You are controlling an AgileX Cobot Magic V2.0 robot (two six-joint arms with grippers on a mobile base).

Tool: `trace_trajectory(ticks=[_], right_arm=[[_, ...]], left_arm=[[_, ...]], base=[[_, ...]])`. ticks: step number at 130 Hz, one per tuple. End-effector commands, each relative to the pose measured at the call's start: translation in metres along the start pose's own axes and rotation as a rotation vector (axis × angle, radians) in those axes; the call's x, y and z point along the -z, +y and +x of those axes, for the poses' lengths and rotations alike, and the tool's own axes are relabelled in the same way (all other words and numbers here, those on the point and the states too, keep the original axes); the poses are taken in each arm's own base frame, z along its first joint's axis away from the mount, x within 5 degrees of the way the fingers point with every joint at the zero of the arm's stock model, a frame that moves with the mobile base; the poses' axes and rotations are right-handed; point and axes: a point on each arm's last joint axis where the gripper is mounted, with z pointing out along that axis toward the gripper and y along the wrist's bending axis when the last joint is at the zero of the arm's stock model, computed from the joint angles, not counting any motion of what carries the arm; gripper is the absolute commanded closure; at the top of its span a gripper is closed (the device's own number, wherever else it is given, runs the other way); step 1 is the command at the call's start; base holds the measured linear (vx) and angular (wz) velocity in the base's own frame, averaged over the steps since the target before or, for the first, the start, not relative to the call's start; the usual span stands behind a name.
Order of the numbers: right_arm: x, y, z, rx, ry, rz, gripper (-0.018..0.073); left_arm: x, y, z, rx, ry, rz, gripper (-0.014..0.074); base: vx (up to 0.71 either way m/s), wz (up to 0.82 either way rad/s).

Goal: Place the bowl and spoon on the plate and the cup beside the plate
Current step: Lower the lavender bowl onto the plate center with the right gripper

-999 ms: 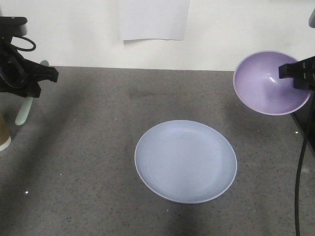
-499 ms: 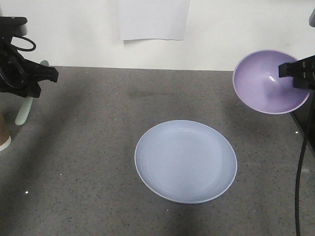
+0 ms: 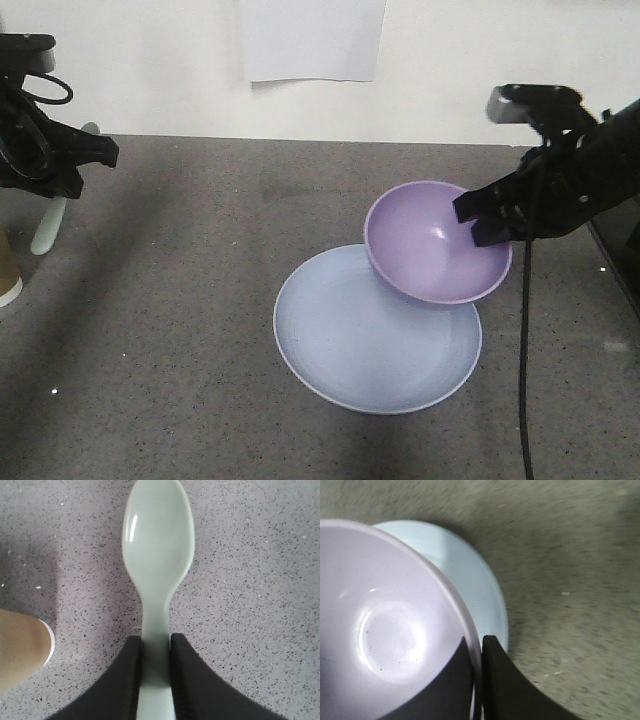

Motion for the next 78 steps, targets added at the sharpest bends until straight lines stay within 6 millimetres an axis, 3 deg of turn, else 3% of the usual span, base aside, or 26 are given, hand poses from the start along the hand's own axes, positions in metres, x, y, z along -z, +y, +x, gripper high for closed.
trace_trajectory(ticks=[1,33,78], right_arm=[[0.002,0.018,-0.009,0.048,-0.058,-0.031,0.0526],[-0.039,0.03,-0.01,0.062,0.038,-0.063,0.048],[-0.065,0.025,-0.011,0.038,0.072,-0.057,0.0422]], left_arm=[[0.023,-0.002,-0.004,-0.002,-0.1,0.013,0.0604],[0.023,-0.002,-0.004,-0.002,-0.1,0.013,0.0604],[0.023,-0.002,-0.004,-0.002,-0.1,0.013,0.0604]], base=[[0.0,0.0],[0.0,0.0],[0.0,0.0]])
